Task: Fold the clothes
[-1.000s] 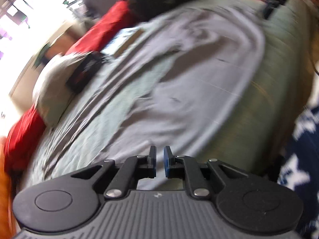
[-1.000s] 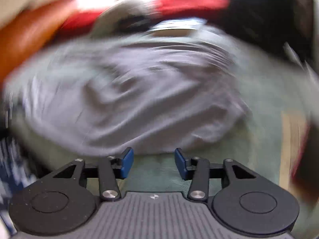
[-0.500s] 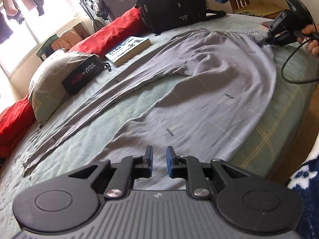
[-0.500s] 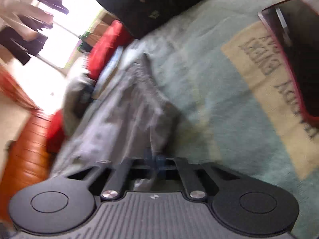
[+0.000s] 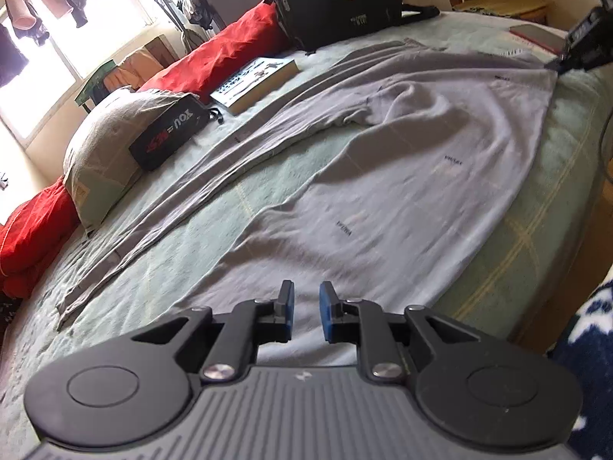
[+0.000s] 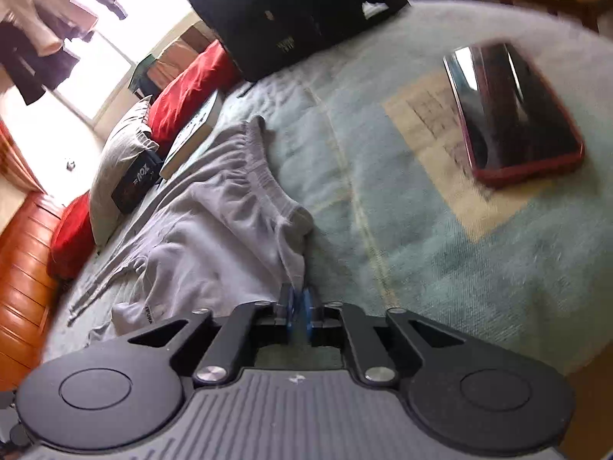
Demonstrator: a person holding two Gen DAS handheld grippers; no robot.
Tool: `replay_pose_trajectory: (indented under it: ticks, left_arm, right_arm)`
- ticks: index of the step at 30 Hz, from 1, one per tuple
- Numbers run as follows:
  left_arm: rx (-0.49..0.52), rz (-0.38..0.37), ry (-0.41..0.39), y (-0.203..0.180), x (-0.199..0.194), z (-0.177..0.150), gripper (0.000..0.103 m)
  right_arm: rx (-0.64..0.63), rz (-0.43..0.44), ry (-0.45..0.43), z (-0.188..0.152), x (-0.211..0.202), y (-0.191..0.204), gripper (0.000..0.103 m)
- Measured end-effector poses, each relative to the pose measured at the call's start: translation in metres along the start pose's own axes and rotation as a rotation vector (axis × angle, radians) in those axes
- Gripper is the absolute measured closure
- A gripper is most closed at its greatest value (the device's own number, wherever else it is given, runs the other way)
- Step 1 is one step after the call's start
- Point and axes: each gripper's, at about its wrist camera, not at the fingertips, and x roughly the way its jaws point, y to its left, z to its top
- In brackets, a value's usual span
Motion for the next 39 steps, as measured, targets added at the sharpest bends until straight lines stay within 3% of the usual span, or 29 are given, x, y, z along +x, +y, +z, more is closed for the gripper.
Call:
replay_pose_trajectory:
  ticks: [5,9,12,15,20,24,34,37,39]
  left_arm:
    - [0.003,0.024,0.029,0.005,-0.002,-0.009,0.085]
    - [-0.020,0.049,0.059,0.016,-0.004,-0.020,0.071]
    - [-0.057,0.070,0.088,0.029,-0.006,-0.031,0.069]
    - [-0.143,0.086,0.113,0.050,-0.008,-0.043,0.068]
    - [-0.432,0.065,0.144,0.104,-0.010,-0.076,0.064]
    - [-0.740,0.018,0.143,0.150,-0.010,-0.117,0.066]
    - [-1.496,-0.192,-0.081,0.229,0.015,-0.237,0.066]
    - [-1.611,-0.191,-0.137,0.247,0.027,-0.260,0.067]
    - [-1.623,-0.169,-0.153,0.258,0.034,-0.265,0.073]
  right_arm:
    - [-0.108,-0.008,-0.002,0.001,-0.008,0.031,0.072]
    - [-0.218,0.081,0.075,-0.010,0.013,0.071,0.058]
    - [-0.306,0.125,0.145,-0.023,0.034,0.099,0.057]
    - [-0.390,0.135,0.207,-0.039,0.053,0.123,0.047]
    - [-0.455,0.162,0.255,-0.050,0.069,0.149,0.037]
    - [-0.467,0.176,0.287,-0.050,0.081,0.157,0.037]
    - [-0.418,0.197,0.321,-0.045,0.099,0.166,0.035]
    - [-0.421,0.201,0.323,-0.044,0.102,0.173,0.035]
    - [-0.423,0.215,0.326,-0.043,0.103,0.177,0.035]
